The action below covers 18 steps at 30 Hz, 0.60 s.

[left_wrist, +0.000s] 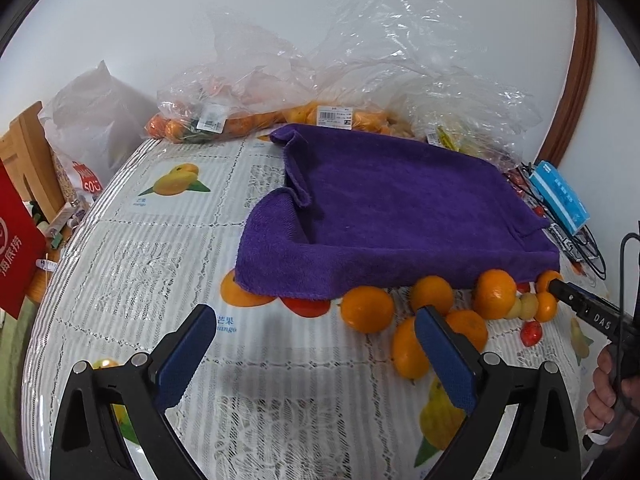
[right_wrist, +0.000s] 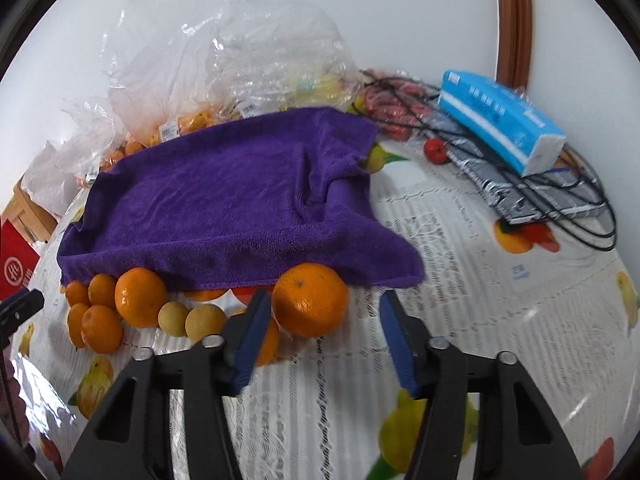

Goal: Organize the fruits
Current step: 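Move both tools toward the oranges lined up before the purple towel, then close the right gripper on an orange while the left gripper closes on another orange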

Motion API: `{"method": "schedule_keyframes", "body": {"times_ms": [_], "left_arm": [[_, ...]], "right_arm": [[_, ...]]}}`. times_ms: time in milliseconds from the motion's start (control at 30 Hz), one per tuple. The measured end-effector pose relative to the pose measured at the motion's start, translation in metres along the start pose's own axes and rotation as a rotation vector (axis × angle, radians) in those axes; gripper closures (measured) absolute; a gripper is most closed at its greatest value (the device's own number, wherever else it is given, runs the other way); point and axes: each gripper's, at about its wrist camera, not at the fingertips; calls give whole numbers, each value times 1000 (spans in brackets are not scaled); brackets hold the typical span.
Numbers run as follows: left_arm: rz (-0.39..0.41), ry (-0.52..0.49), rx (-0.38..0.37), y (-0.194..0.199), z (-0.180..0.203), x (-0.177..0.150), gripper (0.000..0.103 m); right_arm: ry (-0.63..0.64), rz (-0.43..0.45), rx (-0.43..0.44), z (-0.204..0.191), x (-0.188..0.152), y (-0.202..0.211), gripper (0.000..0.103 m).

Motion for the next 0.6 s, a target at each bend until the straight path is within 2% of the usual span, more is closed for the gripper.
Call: {"method": "schedule_keyframes", "body": {"times_ms": [100,233,333,600], "left_arm": [[-6,5,0,-4,-3,1,3],[-21,16,-15,-9,-9,0,3],[-34,27,-37,-14,-11,2,9],[-77,33,-100,-31,-6,4,34]], "right_arm": [[-25,-32,29,1,3,-7,53],[-20,-43,13,-3,5,-15,53],[-10,-53,10,-6,5,-19,59],[4,-46,21,-3,3,-16,59]]}}
Point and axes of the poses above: each gripper's, at about its wrist camera, not at the fingertips, and y roughly against the way its jaws point, z to its right, x to its top, and after that the axes turned 8 degrees about -x, right-handed
